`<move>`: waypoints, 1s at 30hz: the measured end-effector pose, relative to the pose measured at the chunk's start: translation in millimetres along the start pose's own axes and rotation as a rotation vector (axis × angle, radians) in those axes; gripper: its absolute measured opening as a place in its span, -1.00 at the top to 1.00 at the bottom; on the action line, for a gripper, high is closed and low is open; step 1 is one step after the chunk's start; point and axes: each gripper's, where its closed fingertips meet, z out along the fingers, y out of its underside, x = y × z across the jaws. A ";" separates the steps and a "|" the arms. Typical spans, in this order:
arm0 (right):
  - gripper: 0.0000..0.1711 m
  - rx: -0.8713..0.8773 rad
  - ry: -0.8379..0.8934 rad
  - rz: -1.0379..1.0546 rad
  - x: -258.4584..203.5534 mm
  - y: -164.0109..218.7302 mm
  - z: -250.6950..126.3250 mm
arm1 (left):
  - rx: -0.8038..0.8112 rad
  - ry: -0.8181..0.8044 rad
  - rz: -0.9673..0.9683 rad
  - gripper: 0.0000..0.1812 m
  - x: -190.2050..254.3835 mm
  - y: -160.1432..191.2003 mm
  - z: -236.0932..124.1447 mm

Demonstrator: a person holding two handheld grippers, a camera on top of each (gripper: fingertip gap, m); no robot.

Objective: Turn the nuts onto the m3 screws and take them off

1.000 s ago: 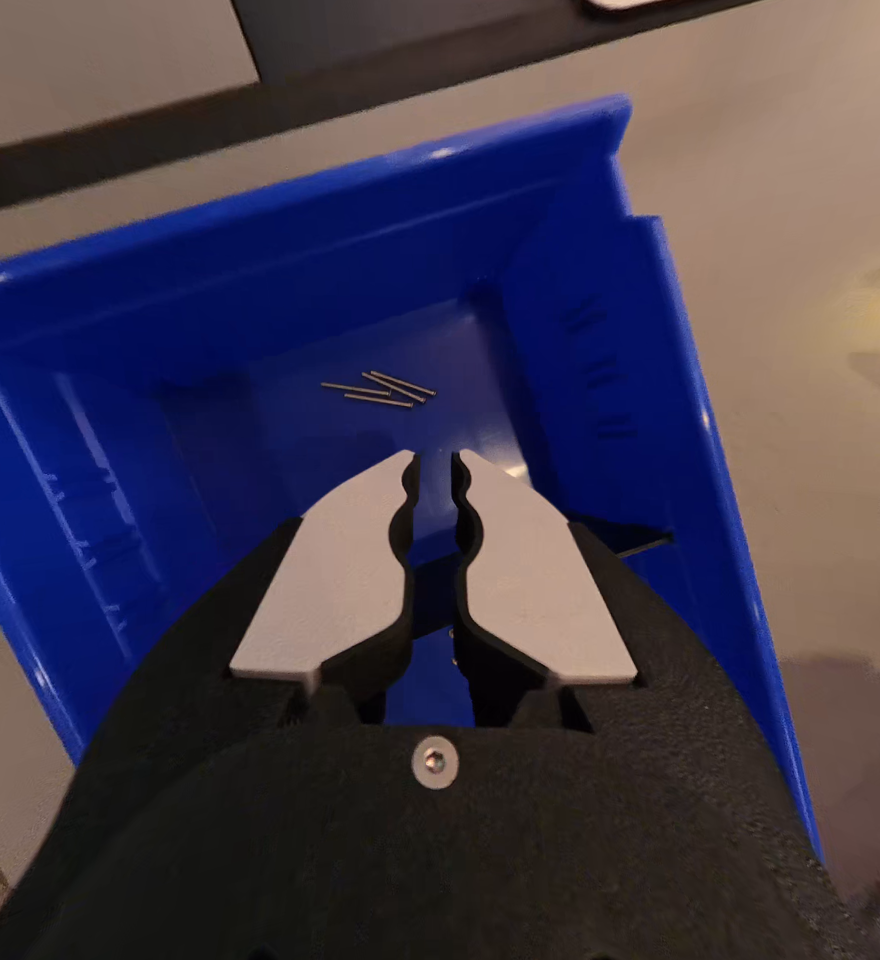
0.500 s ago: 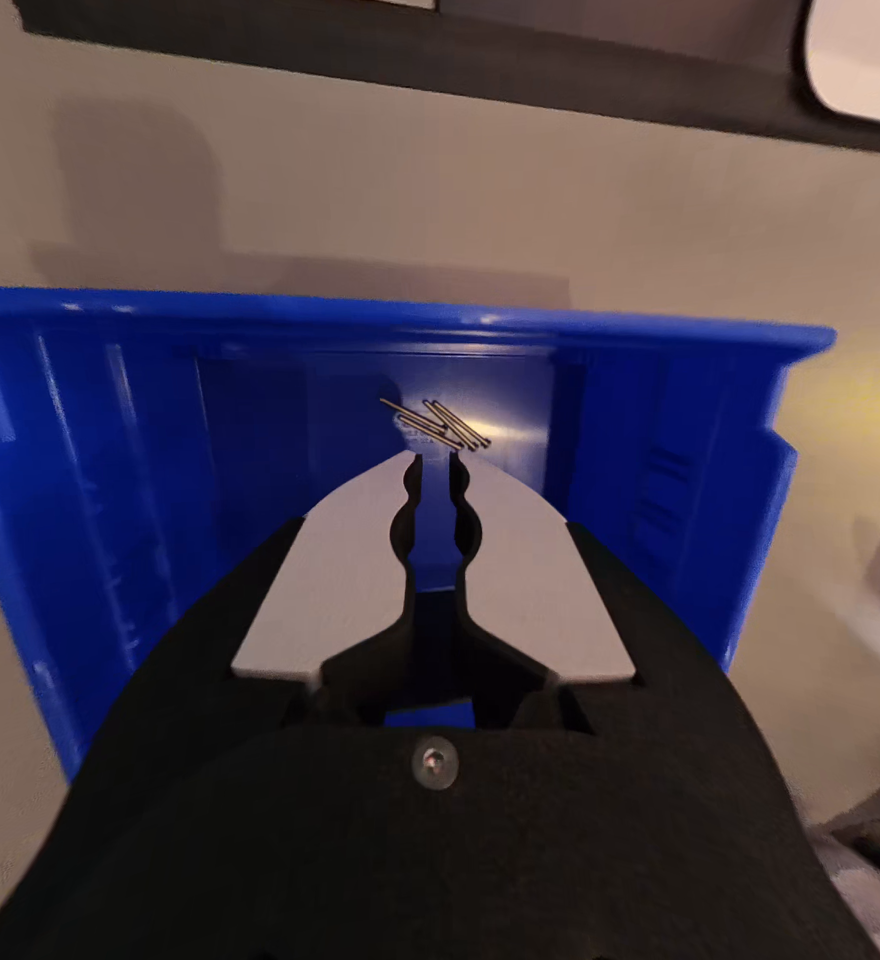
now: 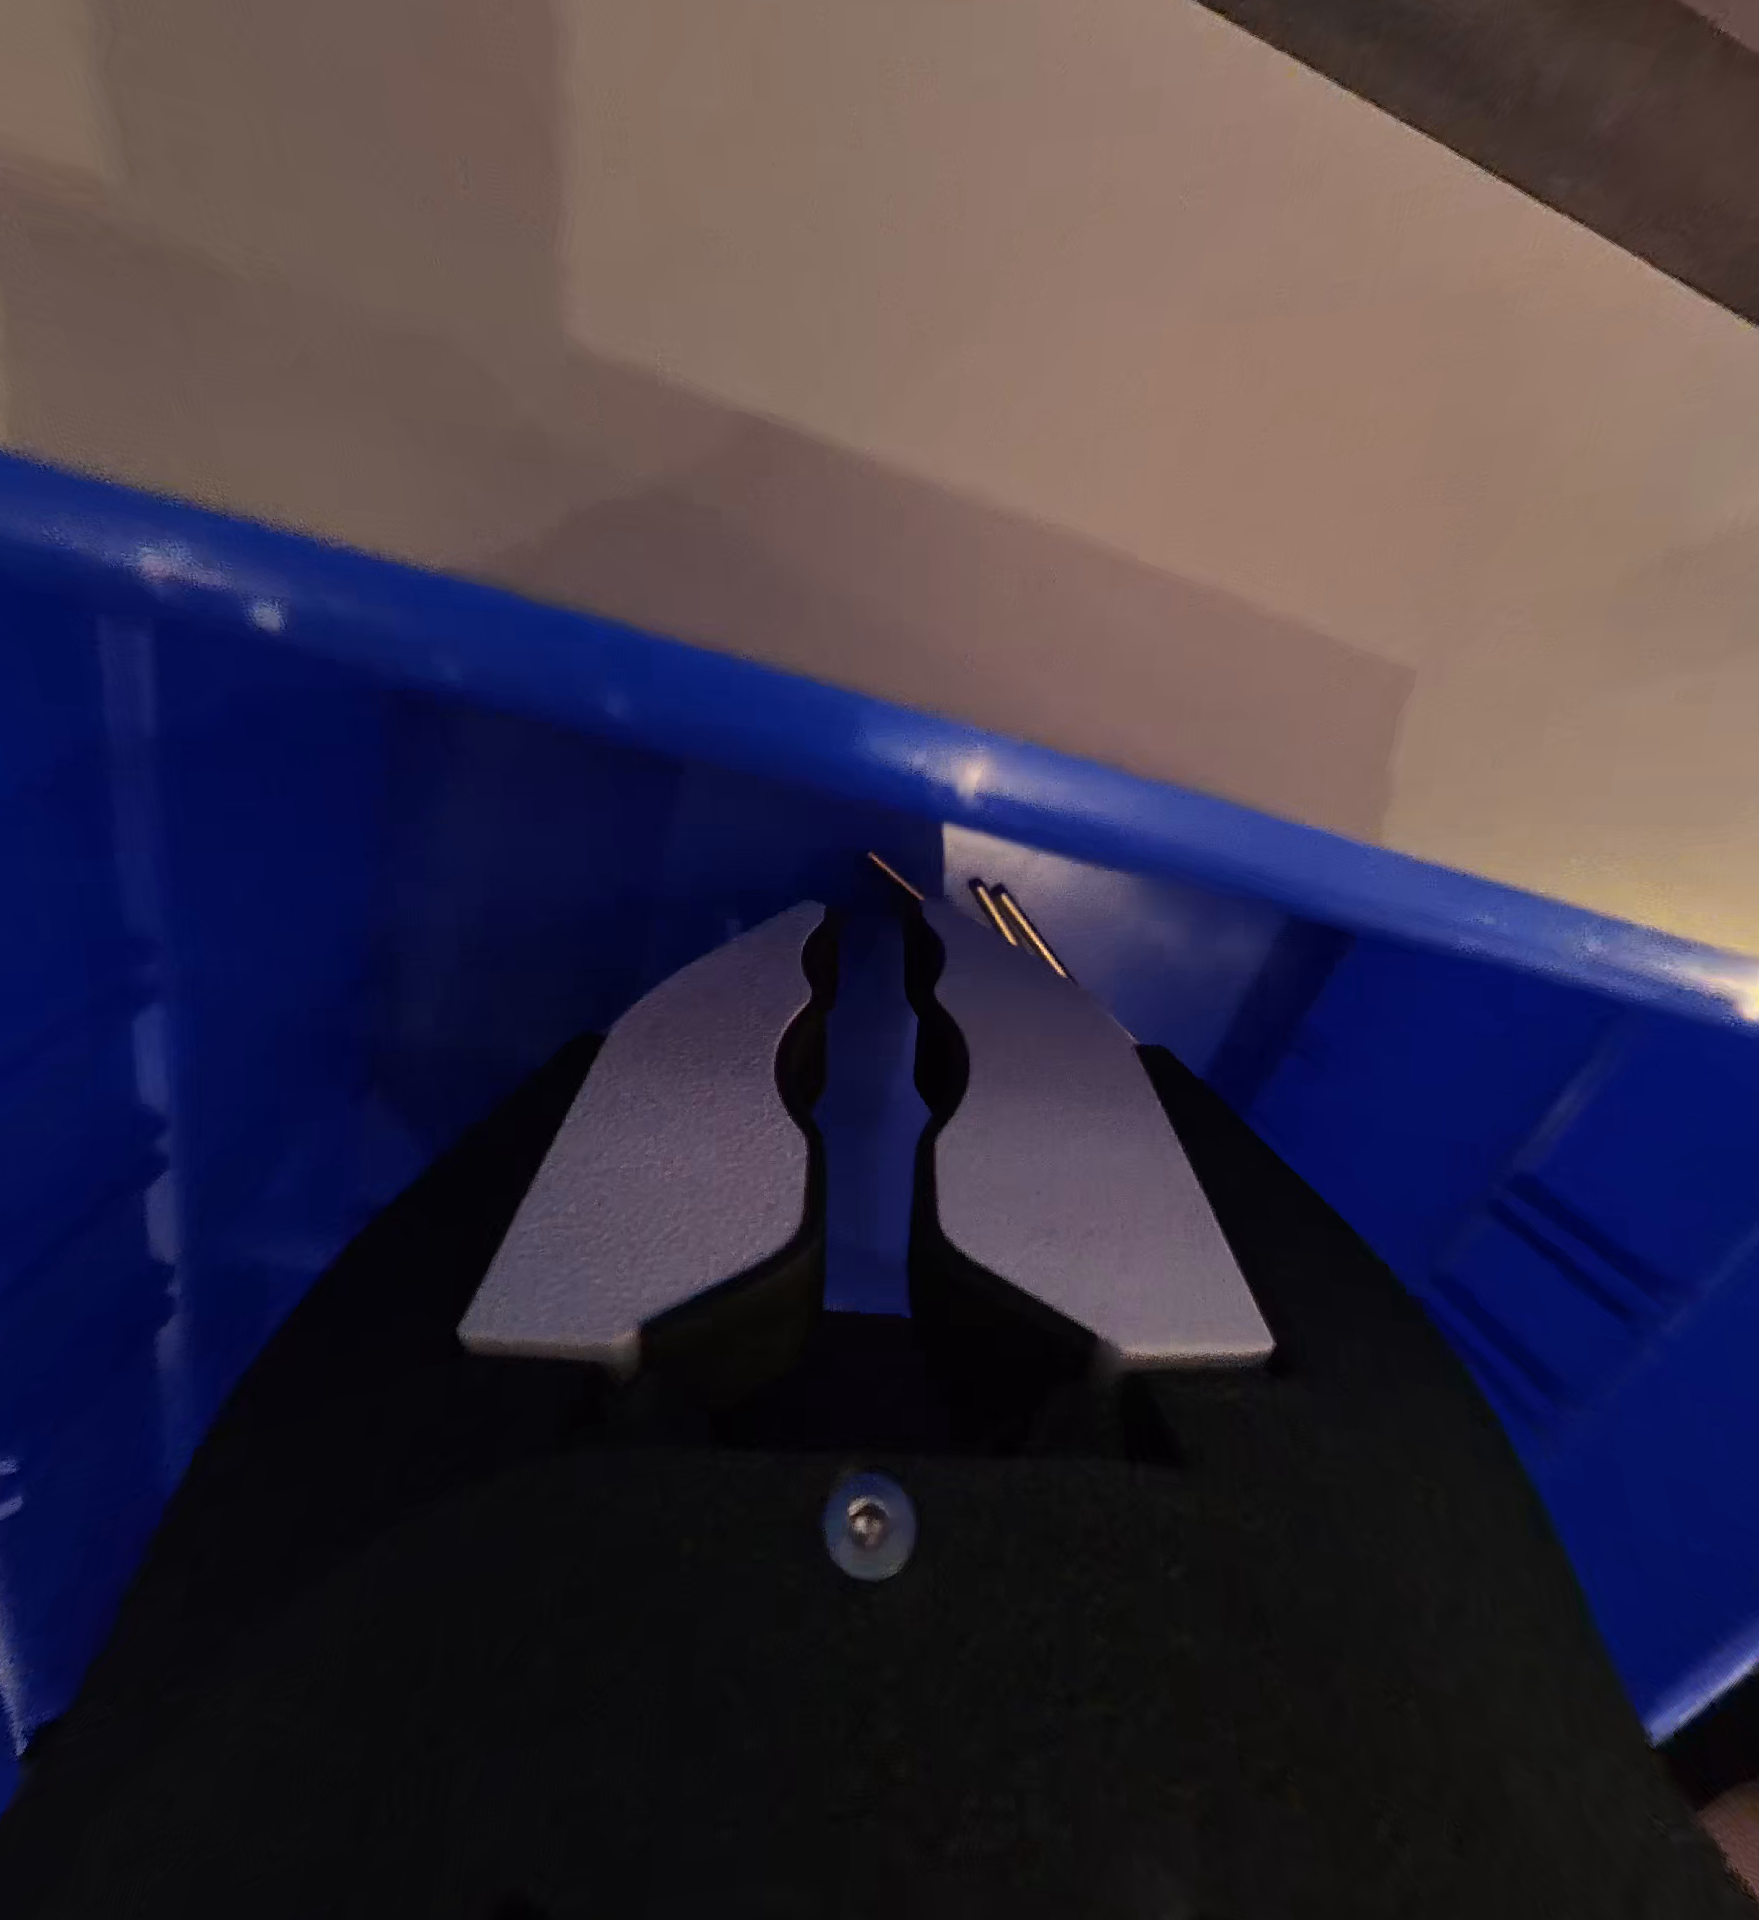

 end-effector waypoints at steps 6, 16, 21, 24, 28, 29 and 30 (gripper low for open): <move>0.51 -0.026 0.010 -0.008 2.5 5.1 1.4 | 0.023 0.015 -0.032 0.87 6.3 -7.0 3.9; 0.50 -0.039 0.021 -0.037 2.1 5.9 2.3 | -0.003 -0.011 -0.033 0.93 1.9 -1.3 3.8; 0.51 -0.044 0.025 -0.048 1.3 6.3 2.8 | -0.026 -0.056 0.007 0.94 0.7 -0.6 4.5; 0.51 -0.048 0.023 -0.056 0.3 6.5 3.4 | -0.029 -0.098 0.047 0.95 -0.3 -0.3 4.9; 0.51 -0.050 0.019 -0.065 -1.1 6.2 3.2 | -0.020 -0.164 0.116 0.97 -3.9 0.9 4.6; 0.51 -0.048 0.019 -0.067 -1.3 5.9 3.0 | -0.016 -0.163 0.121 0.97 -4.1 1.3 4.4; 0.51 -0.047 0.021 -0.068 -1.2 5.6 2.9 | -0.009 -0.154 0.122 0.98 -3.8 1.3 3.5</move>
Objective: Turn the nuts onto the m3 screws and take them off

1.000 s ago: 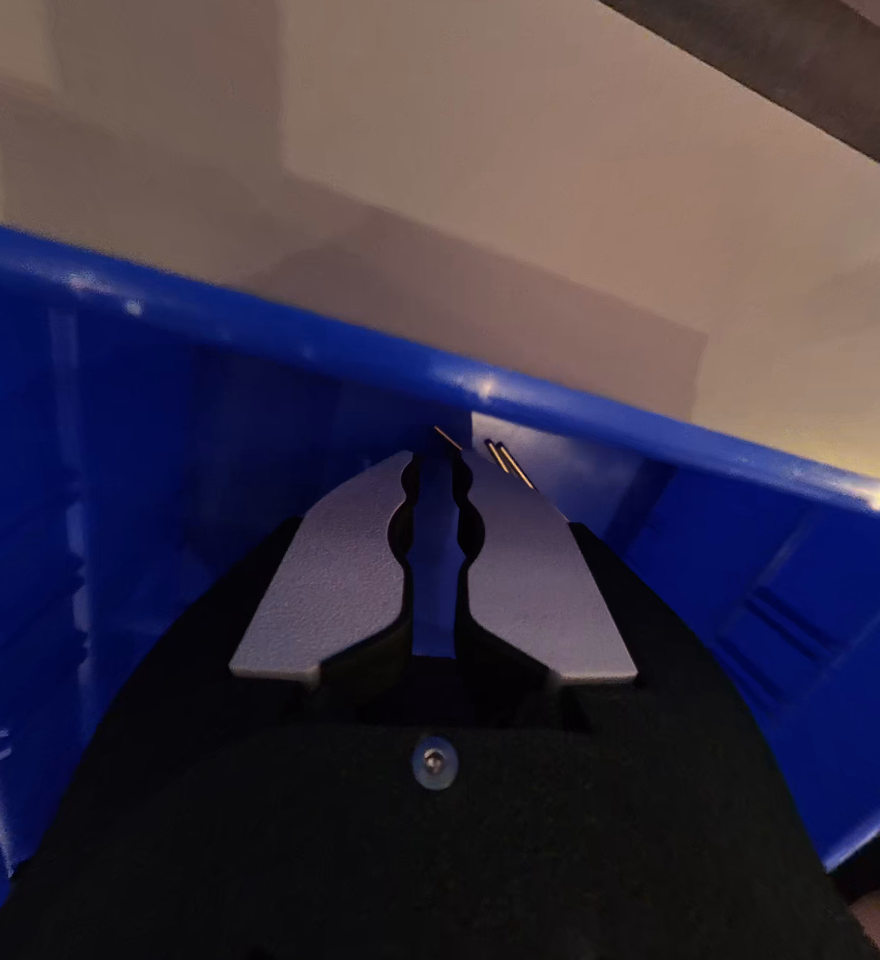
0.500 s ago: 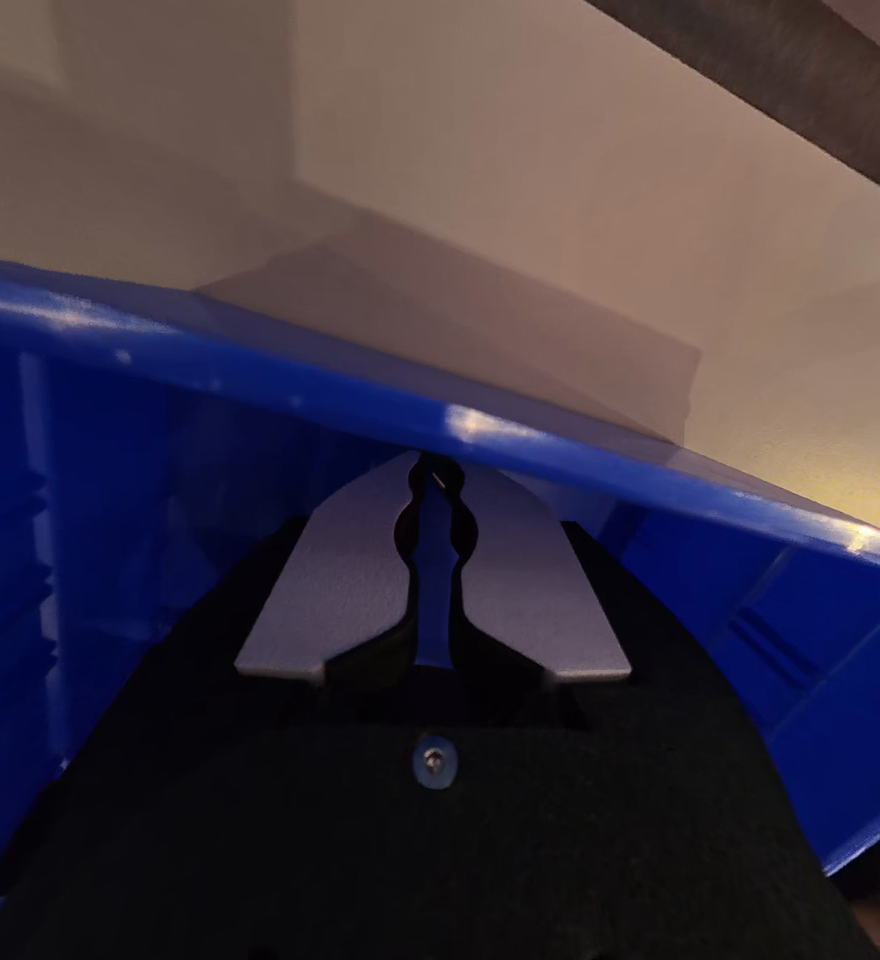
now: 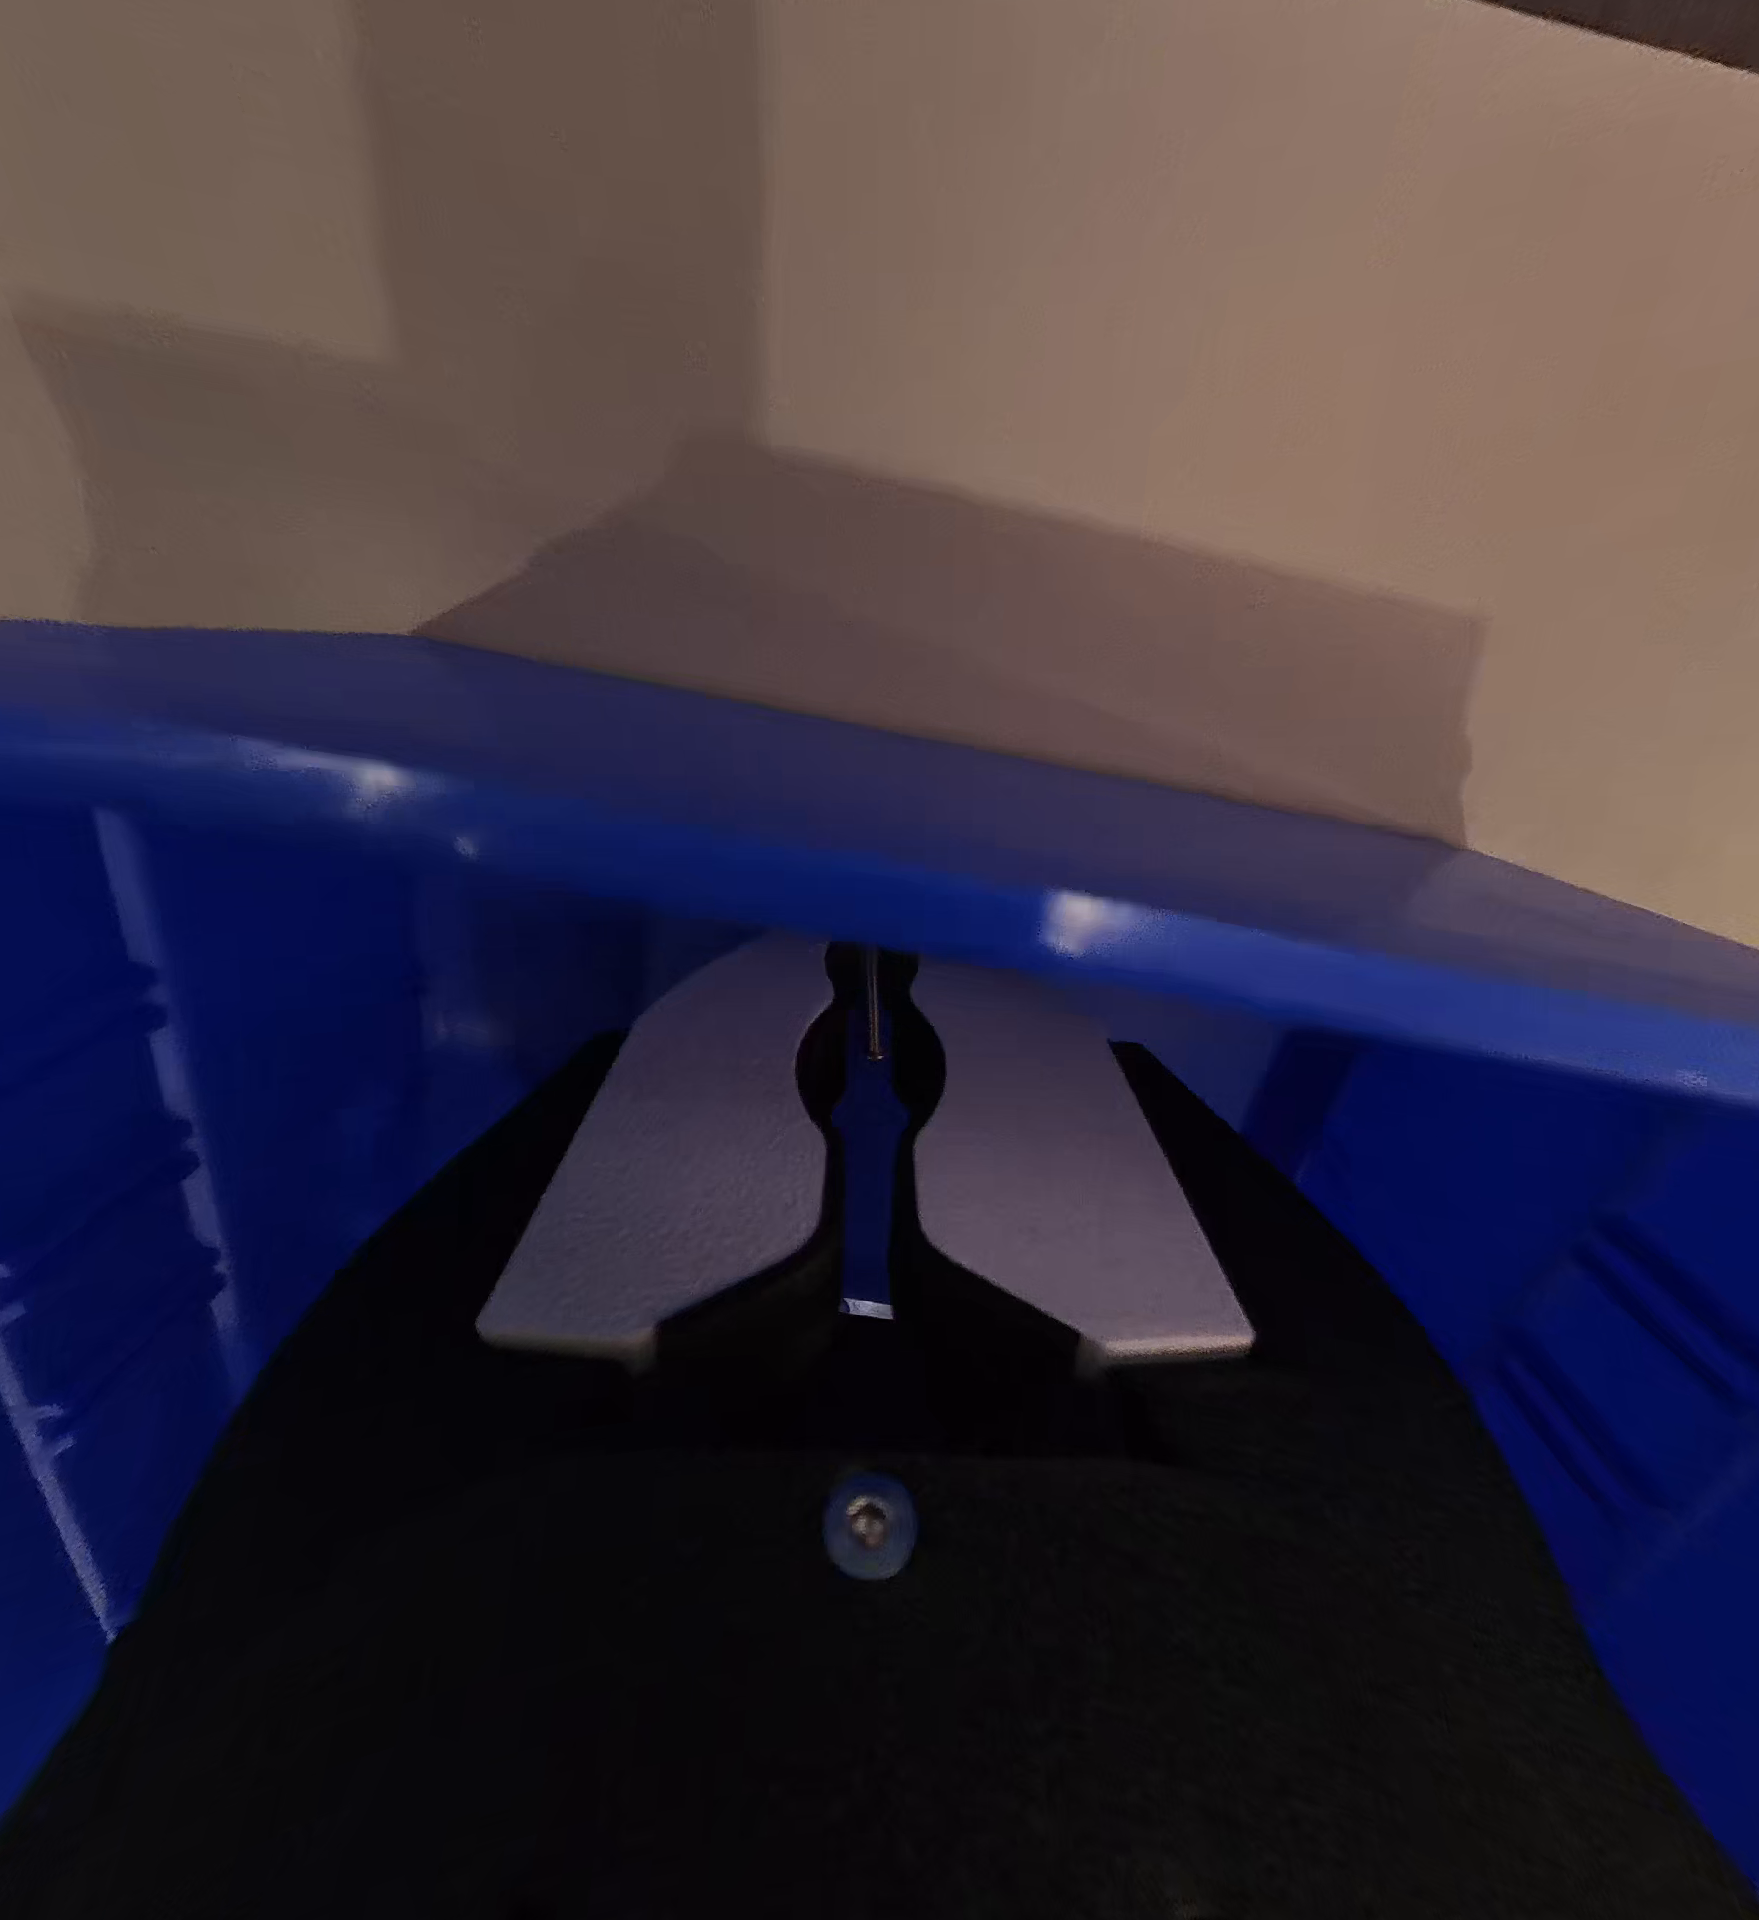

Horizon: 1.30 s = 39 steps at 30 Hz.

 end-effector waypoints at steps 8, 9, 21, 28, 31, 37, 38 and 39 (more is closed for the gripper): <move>0.51 0.000 -0.009 -0.007 -3.2 -0.2 3.5 | 0.193 0.098 0.019 0.97 -8.3 -14.4 -45.3; 0.51 0.002 -0.015 -0.007 -4.5 -0.6 4.6 | 0.233 0.126 0.017 0.97 -7.9 -17.2 -54.5; 0.53 0.066 -0.282 0.102 -58.5 -5.1 50.0 | 0.720 0.897 0.298 0.98 108.5 17.3 -200.2; 0.56 0.238 -0.535 0.347 -91.4 -18.5 74.6 | 0.801 1.080 0.683 0.98 202.0 105.3 -249.9; 0.58 0.317 -0.647 0.488 -93.6 -25.6 73.2 | 0.815 1.134 0.773 0.98 230.2 131.6 -257.7; 0.62 0.315 -0.668 0.490 -95.7 -17.7 80.6 | 0.821 1.199 0.833 0.98 261.6 150.0 -261.0; 0.64 0.310 -0.682 0.487 -98.0 -16.8 80.9 | 0.823 1.211 0.832 0.98 263.7 150.2 -261.3; 0.66 0.301 -0.685 0.485 -99.3 -15.0 82.4 | 0.823 1.228 0.830 0.98 265.3 150.8 -261.9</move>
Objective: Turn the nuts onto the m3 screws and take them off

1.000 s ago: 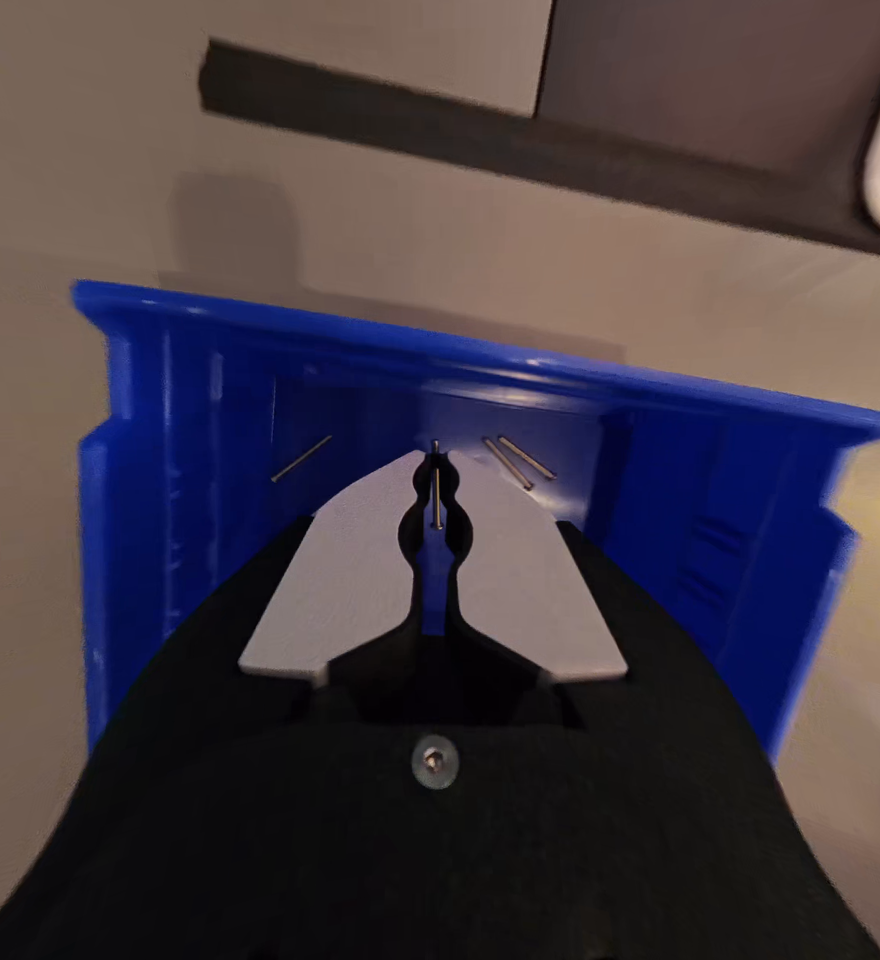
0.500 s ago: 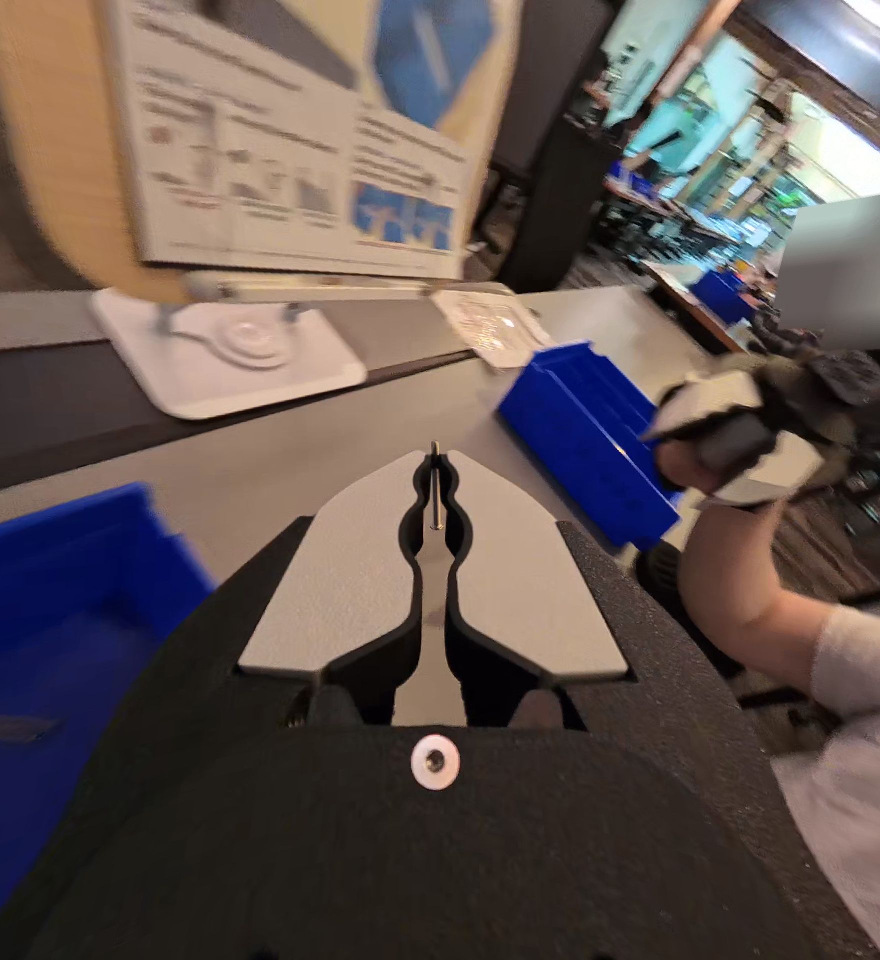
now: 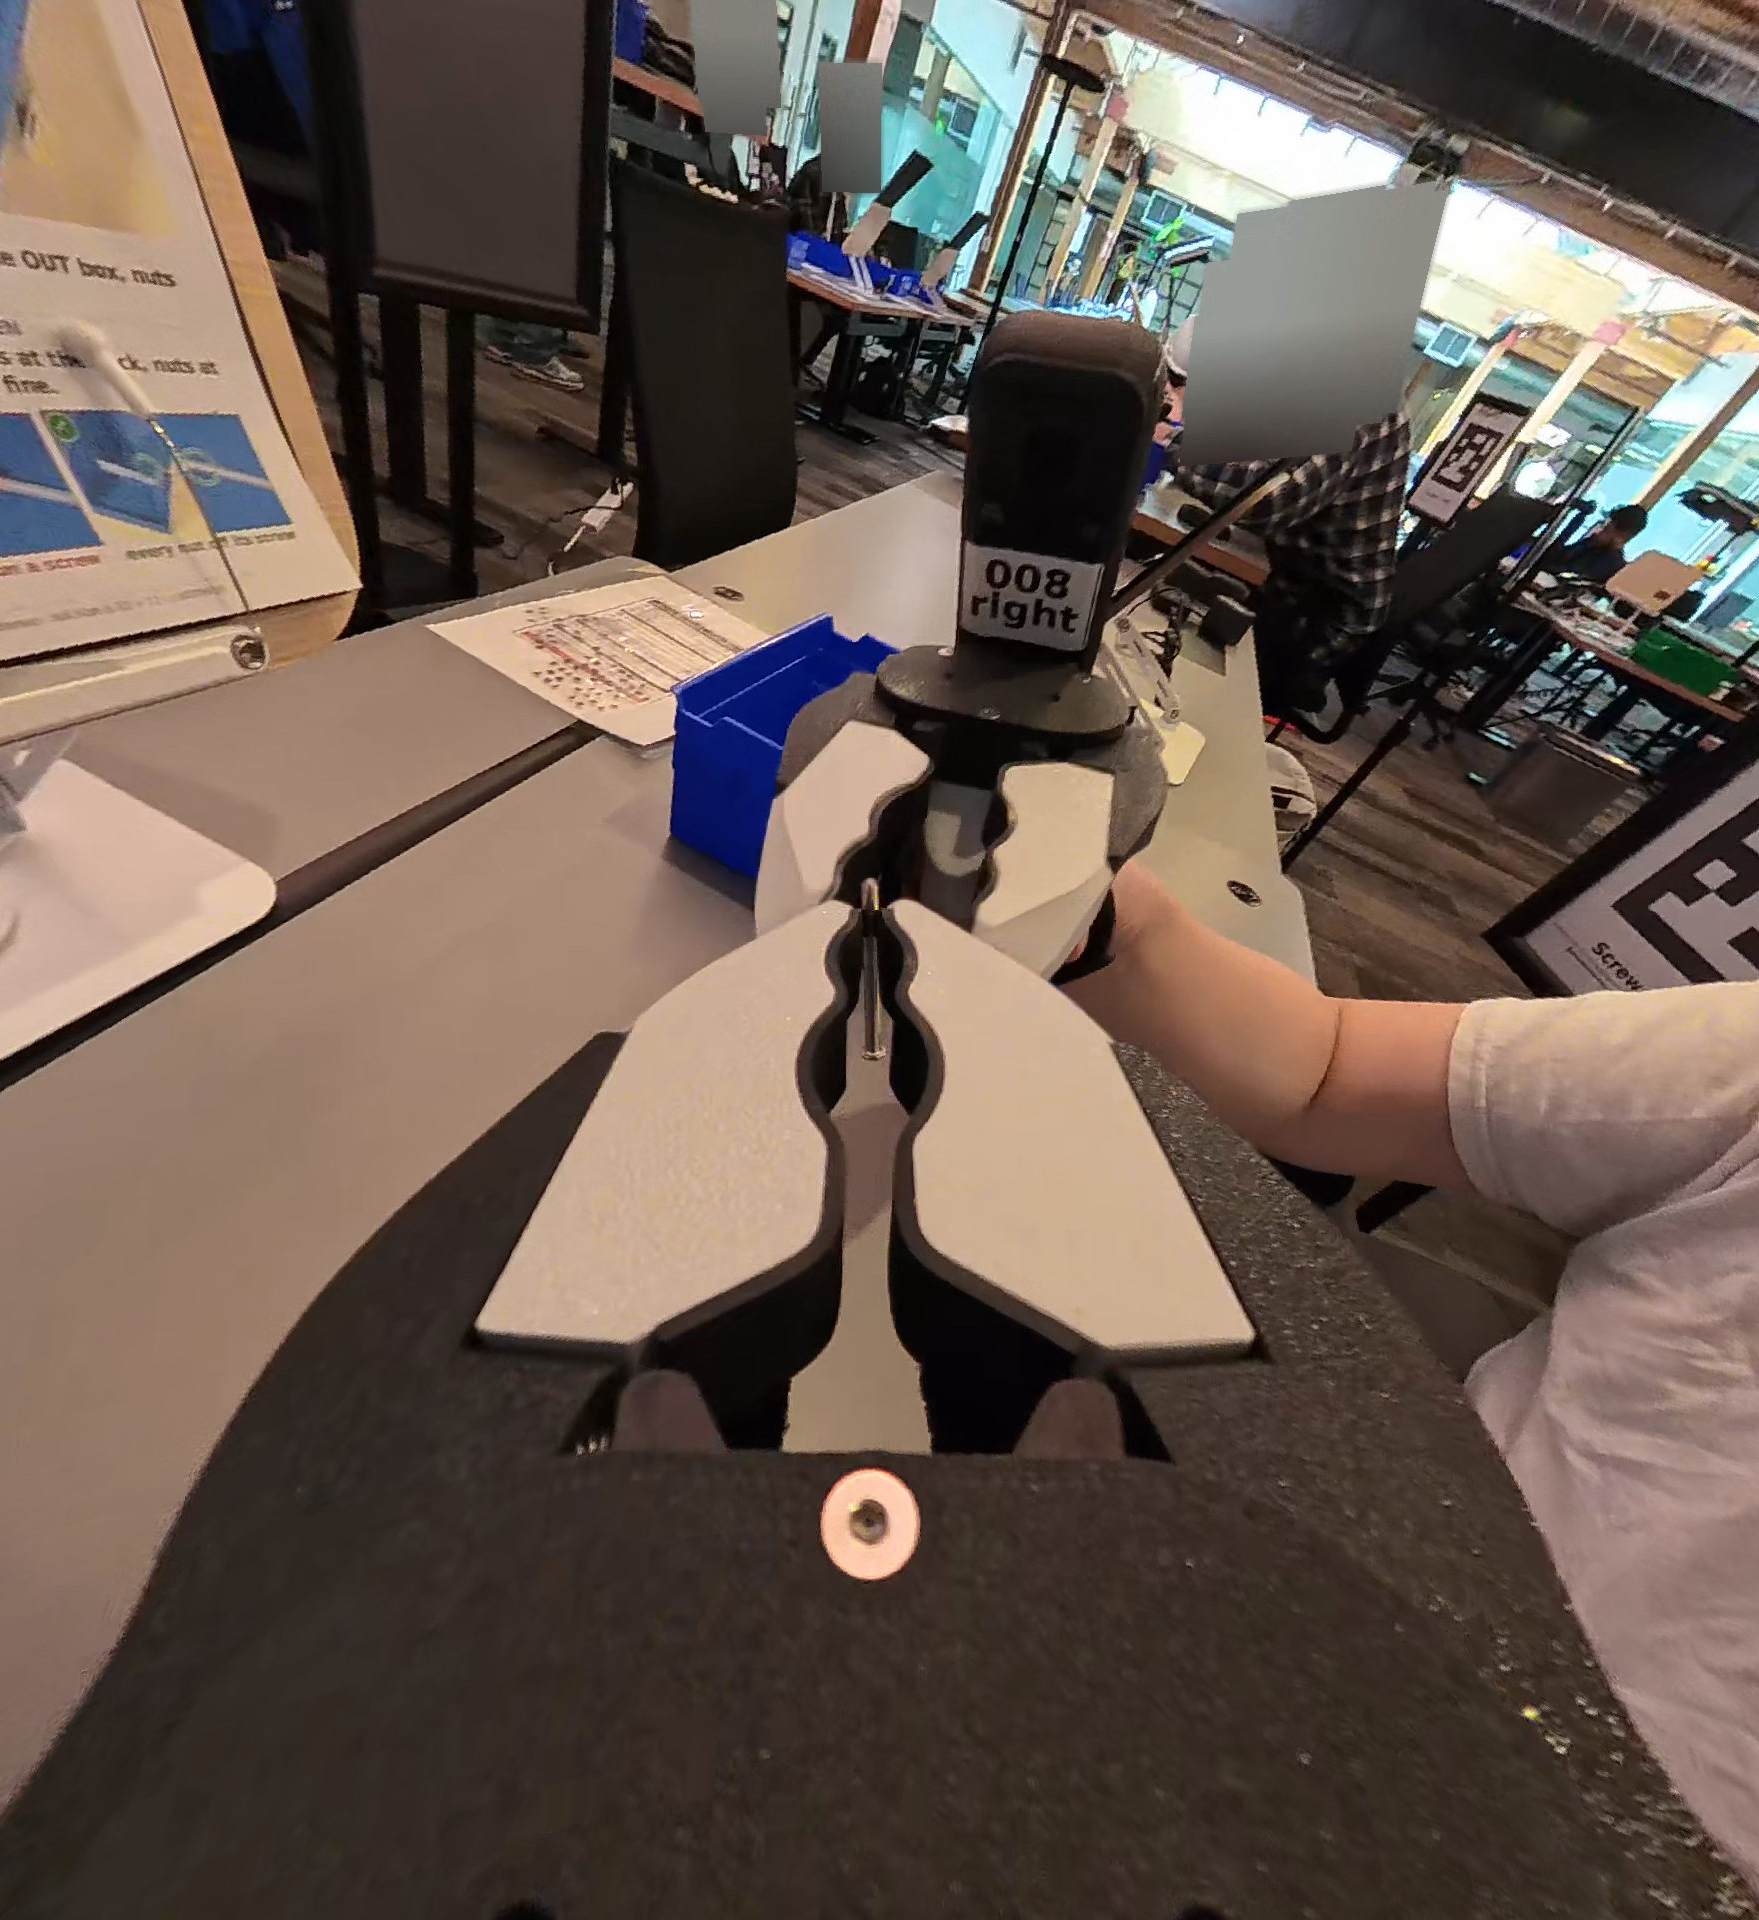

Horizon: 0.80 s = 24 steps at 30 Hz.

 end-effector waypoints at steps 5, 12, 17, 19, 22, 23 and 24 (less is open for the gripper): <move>0.88 -0.014 -0.038 0.014 0.7 7.1 2.6 | 0.022 0.038 -0.006 0.98 1.9 2.4 1.8; 0.97 -0.029 -0.076 0.043 1.6 15.7 7.0 | 0.026 0.065 -0.025 0.98 -2.9 9.7 -0.4; 0.97 -0.046 -0.085 0.076 5.4 22.3 8.6 | -0.003 0.048 -0.026 0.82 -7.5 15.1 -4.0; 0.97 -0.060 -0.078 0.071 6.4 25.8 10.3 | -0.031 0.029 -0.014 0.79 -11.6 21.3 -3.0; 0.97 -0.114 -0.073 0.043 4.4 34.6 13.8 | -0.025 0.040 -0.018 0.74 -11.3 24.8 -0.5; 0.97 -0.128 -0.068 0.027 3.9 37.4 15.2 | -0.017 0.051 -0.030 0.75 -10.4 25.1 0.1; 0.97 -0.136 -0.064 0.013 3.3 39.4 16.7 | -0.017 0.052 -0.036 0.82 -11.3 26.7 0.4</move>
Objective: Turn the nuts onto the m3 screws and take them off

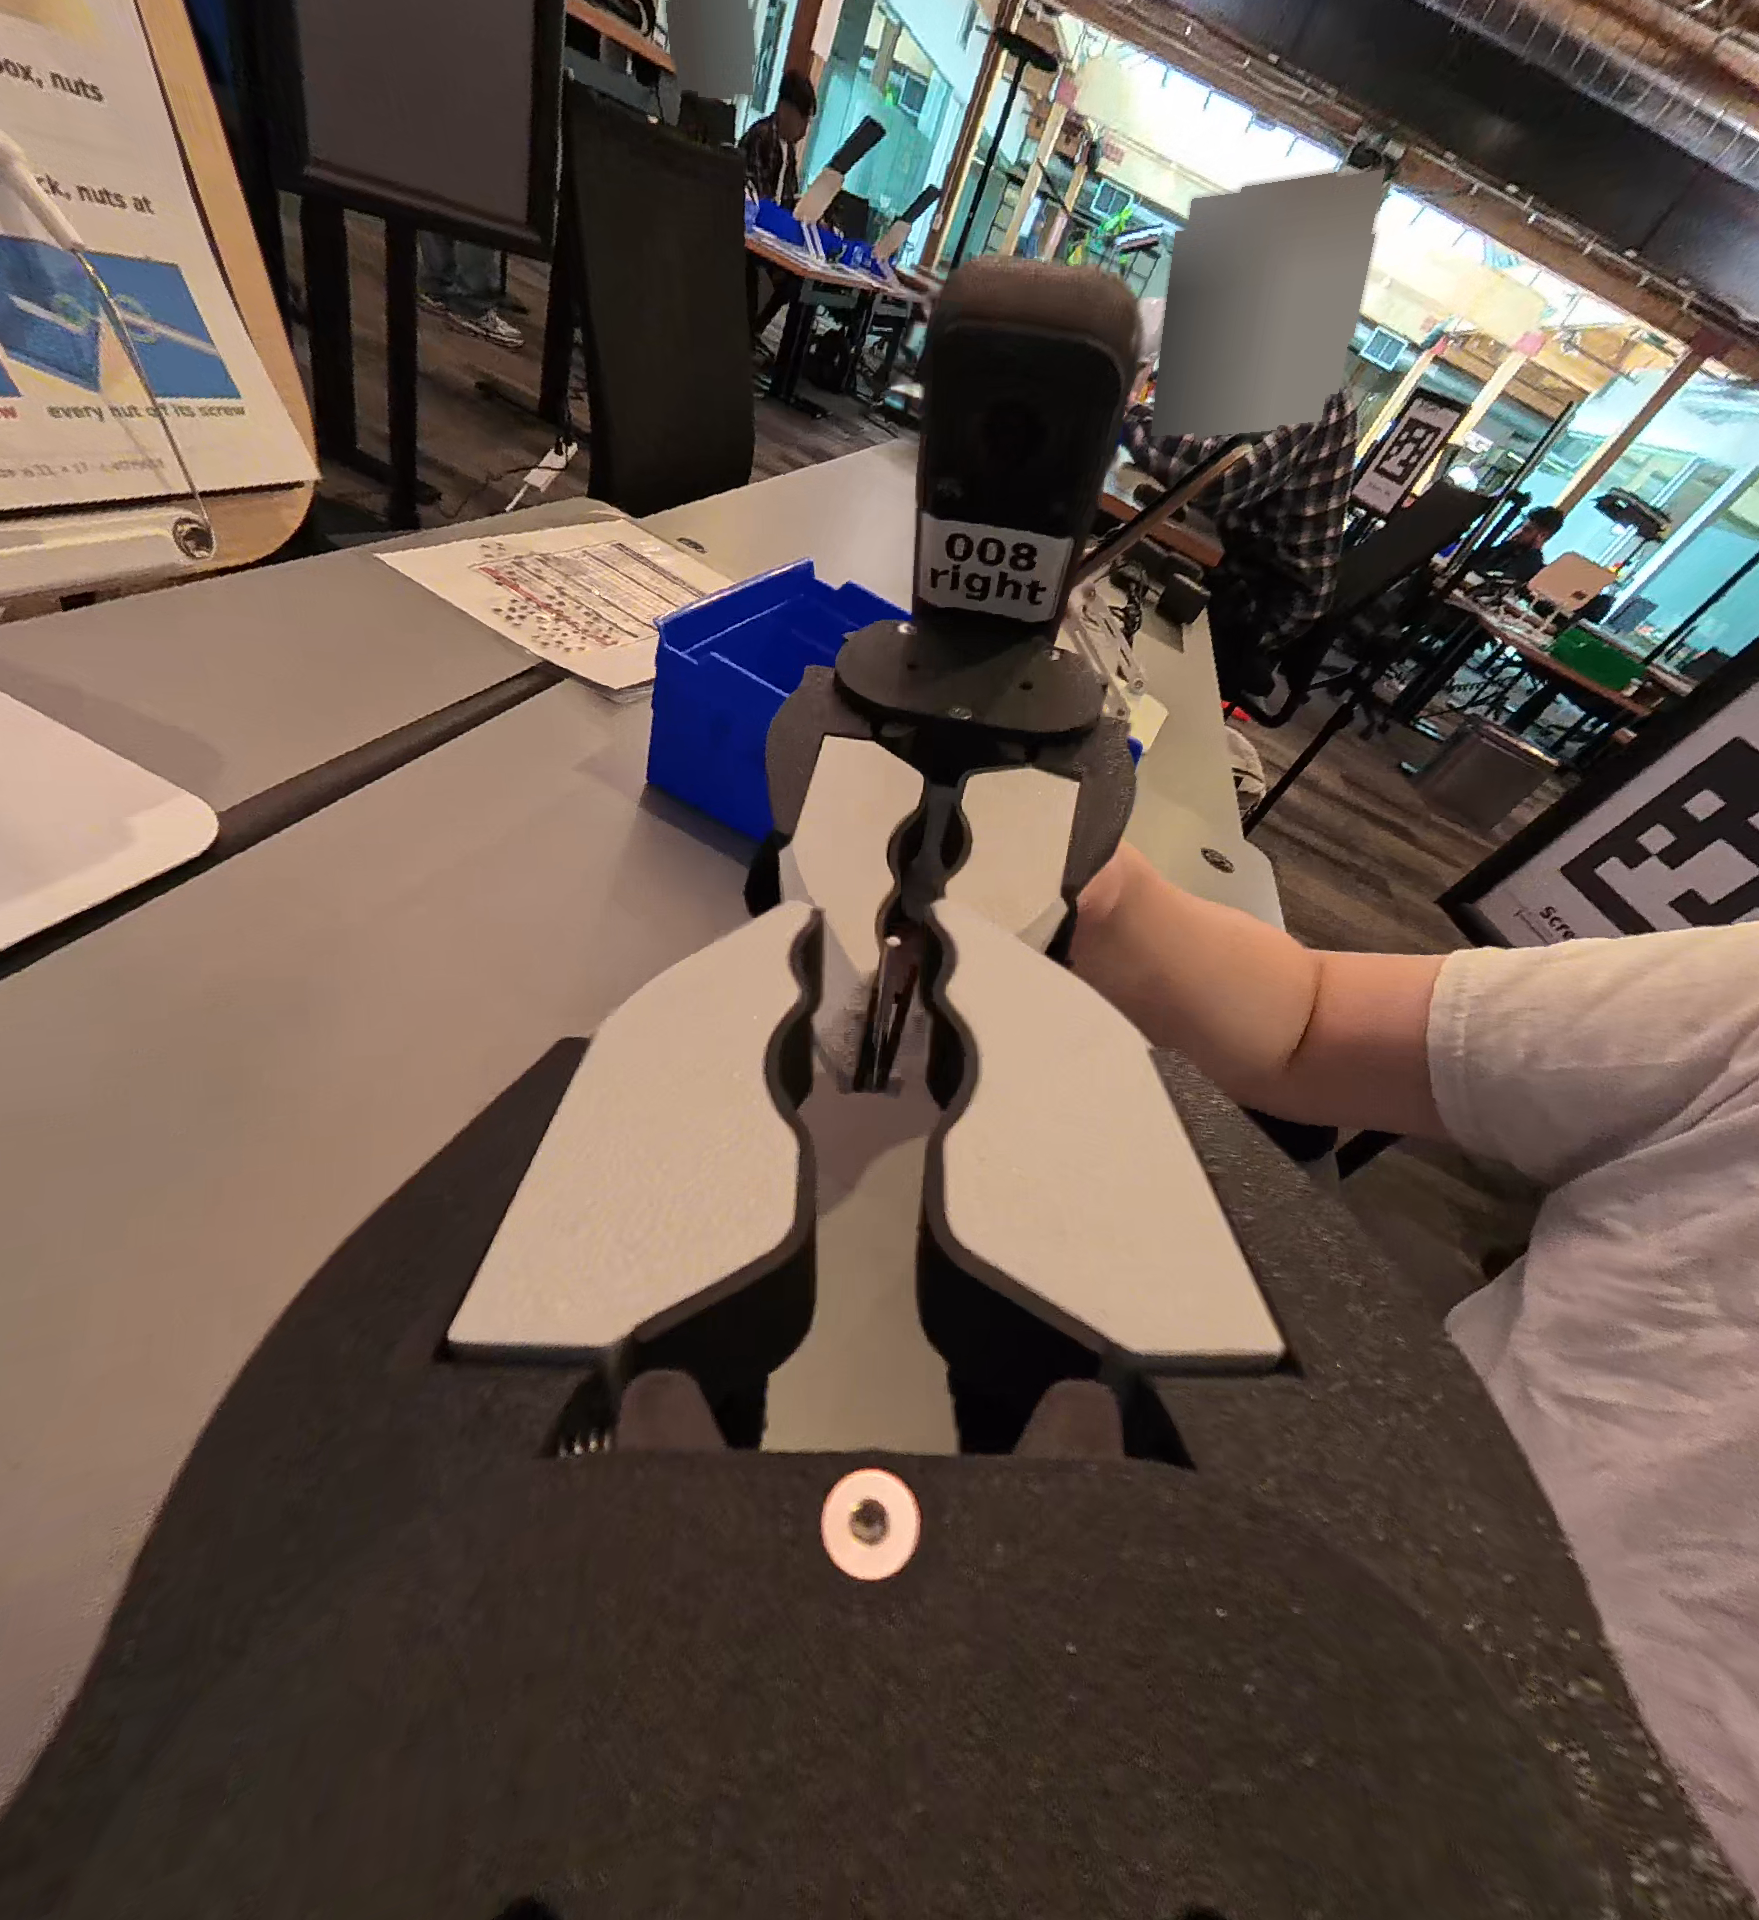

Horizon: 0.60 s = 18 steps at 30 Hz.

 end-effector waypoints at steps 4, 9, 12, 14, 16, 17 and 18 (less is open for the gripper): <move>0.97 -0.016 0.020 -0.009 2.1 3.3 3.1 | -0.015 0.020 0.008 0.98 0.9 3.8 0.5; 0.97 0.013 0.006 0.010 2.3 -1.0 -1.8 | 0.014 -0.003 0.031 0.98 1.1 -1.1 -0.9; 0.97 0.028 -0.010 0.023 0.8 -2.8 -2.0 | 0.019 0.008 0.024 0.98 2.1 -2.2 -2.4; 0.92 0.021 -0.009 0.028 1.6 -1.6 -1.5 | 0.023 0.011 0.021 0.99 2.0 -2.8 -2.6; 0.82 0.009 0.012 0.030 4.7 0.3 -0.7 | 0.027 0.016 0.018 0.98 2.4 -3.2 -3.1; 0.81 0.011 0.017 0.026 5.3 0.2 -0.6 | 0.026 0.015 0.018 0.98 1.9 -3.0 -3.2; 0.81 0.016 0.014 0.023 4.8 -0.5 -0.6 | 0.024 0.014 0.018 0.98 1.6 -2.6 -3.3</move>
